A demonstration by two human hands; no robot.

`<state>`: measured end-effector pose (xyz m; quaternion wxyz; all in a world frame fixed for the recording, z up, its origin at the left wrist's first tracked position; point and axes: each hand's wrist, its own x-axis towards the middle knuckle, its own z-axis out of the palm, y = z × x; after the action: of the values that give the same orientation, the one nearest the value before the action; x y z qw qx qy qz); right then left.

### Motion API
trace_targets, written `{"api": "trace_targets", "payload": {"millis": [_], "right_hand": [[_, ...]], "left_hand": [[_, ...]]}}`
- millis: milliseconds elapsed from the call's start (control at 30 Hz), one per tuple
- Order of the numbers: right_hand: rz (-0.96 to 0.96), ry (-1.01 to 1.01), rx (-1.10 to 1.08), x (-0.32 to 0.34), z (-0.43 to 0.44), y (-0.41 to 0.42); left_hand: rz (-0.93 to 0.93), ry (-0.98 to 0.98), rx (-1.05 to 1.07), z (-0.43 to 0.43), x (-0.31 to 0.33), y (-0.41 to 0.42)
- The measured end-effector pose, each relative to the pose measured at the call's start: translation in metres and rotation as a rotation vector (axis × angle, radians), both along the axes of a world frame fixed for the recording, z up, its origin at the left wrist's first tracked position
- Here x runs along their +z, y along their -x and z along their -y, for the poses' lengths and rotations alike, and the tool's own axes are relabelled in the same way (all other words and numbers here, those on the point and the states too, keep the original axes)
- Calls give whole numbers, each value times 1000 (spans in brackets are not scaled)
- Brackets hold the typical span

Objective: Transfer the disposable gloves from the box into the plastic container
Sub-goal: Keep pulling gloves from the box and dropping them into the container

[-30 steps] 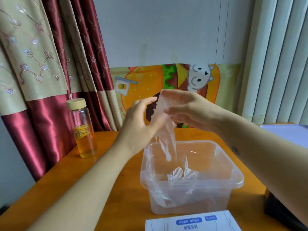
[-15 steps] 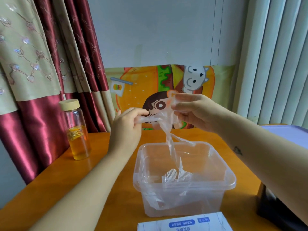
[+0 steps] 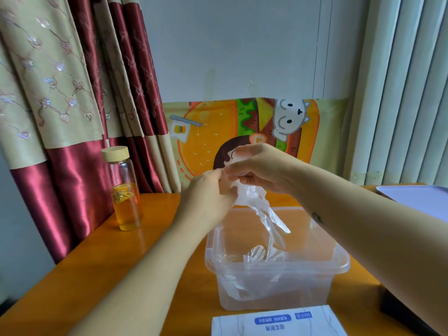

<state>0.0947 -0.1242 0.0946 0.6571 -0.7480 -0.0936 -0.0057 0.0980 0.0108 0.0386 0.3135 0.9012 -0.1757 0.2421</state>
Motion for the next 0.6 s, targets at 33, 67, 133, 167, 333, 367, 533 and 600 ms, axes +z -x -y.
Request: {"api": "trace_targets", "payload": {"millis": [33, 67, 133, 167, 333, 367, 533, 600], "right_hand": [[-3, 4, 2, 0, -5, -1], [-6, 8, 6, 1, -9, -2], [-15, 4, 20, 3, -17, -5], [-23, -11, 34, 4, -21, -7], [-4, -153, 177, 13, -40, -12], [3, -180, 214, 14, -41, -14], [-27, -111, 265, 0, -24, -9], [-56, 57, 225, -18, -5, -6]], "left_hand": [[40, 75, 26, -3, -5, -4], [72, 114, 68, -10, -8, -8], [149, 139, 150, -28, -8, -10], [215, 139, 171, -37, -6, -8], [582, 19, 260, -78, 16, -4], [626, -12, 272, -83, 19, -3], [717, -255, 214, -82, 6, 6], [655, -358, 101, -74, -9, 6]]}}
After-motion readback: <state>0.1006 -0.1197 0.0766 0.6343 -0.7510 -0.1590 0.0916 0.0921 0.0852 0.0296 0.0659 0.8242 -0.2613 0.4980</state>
